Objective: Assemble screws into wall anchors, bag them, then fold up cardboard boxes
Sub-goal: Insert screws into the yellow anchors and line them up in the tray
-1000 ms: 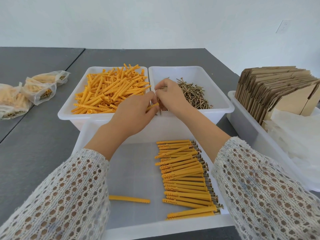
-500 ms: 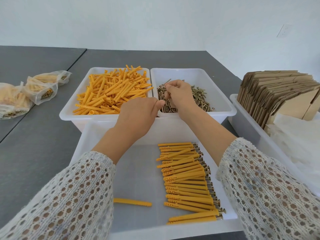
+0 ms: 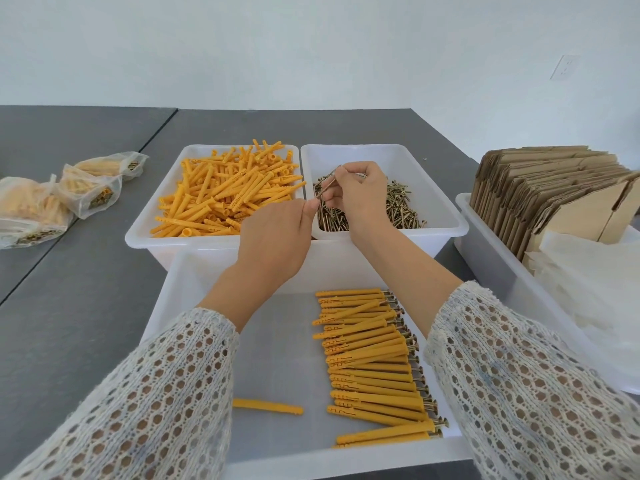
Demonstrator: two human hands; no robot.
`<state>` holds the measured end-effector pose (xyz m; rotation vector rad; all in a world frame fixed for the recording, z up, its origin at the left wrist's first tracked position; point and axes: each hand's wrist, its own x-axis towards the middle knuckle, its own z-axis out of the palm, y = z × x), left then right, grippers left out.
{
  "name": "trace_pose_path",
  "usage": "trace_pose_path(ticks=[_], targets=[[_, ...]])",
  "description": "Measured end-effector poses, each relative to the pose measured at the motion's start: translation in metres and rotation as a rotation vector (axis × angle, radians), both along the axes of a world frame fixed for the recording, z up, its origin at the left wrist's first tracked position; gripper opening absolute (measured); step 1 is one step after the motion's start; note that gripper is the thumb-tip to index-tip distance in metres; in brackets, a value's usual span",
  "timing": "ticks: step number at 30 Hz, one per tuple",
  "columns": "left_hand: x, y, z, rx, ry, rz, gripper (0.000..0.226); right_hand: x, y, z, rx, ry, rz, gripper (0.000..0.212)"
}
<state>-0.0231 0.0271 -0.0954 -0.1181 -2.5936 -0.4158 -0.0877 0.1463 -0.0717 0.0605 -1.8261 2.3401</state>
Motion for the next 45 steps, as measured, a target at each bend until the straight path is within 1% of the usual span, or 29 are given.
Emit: trace_pose_path(ticks=[5,9,11,13,14,16,19,20,23,26,29,33,38,42,45], targets=[[0.000,0.000,0.000,0.064,0.015,-0.009,0.050,0.005,-0.004,-0.001,0.101,0.075,0.061,0.010],[-0.003,-0.001,0.001,0.184,-0.020,0.020,0.052,0.006,-0.002,0.003,0.112,0.109,0.100,0.010],[-0.004,-0.002,0.002,0.219,-0.049,0.018,0.052,0.008,-0.003,0.004,0.182,0.143,0.164,0.016],[-0.005,-0.004,0.003,0.257,-0.062,-0.015,0.050,0.011,-0.008,0.003,0.273,0.170,0.223,0.029],[-0.005,-0.004,0.003,0.280,-0.061,-0.032,0.049,0.012,-0.009,0.003,0.288,0.165,0.236,0.035],[-0.004,-0.005,0.004,0.334,-0.054,-0.057,0.048,0.010,-0.009,0.003,0.251,0.114,0.215,0.042],[0.000,-0.004,0.009,0.429,-0.083,-0.115,0.040,0.001,-0.001,0.003,0.168,-0.010,0.117,0.042],[0.003,-0.004,0.012,0.426,-0.094,-0.149,0.037,-0.003,0.004,0.003,0.148,-0.067,0.079,0.040],[0.017,0.006,0.021,0.310,-0.118,-0.271,0.029,-0.015,0.018,0.004,0.052,-0.255,-0.017,0.032],[0.031,0.022,0.026,0.249,-0.245,-0.416,0.031,-0.022,0.028,0.003,-0.071,-0.361,-0.049,0.031],[0.042,0.039,0.019,0.050,-0.393,-0.519,0.027,-0.025,0.034,0.003,-0.142,-0.383,-0.016,0.031],[0.054,0.060,0.006,-0.110,-0.518,-0.640,0.016,-0.027,0.034,0.002,-0.112,-0.401,-0.005,0.031],[0.062,0.078,-0.011,-0.175,-0.589,-0.761,0.022,-0.029,0.033,0.001,-0.087,-0.404,0.013,0.031],[0.064,0.082,-0.015,-0.190,-0.632,-0.804,0.024,-0.031,0.033,0.000,-0.059,-0.404,0.024,0.029],[0.064,0.082,-0.015,-0.233,-0.593,-0.809,0.028,-0.031,0.033,0.000,-0.041,-0.407,0.032,0.025]])
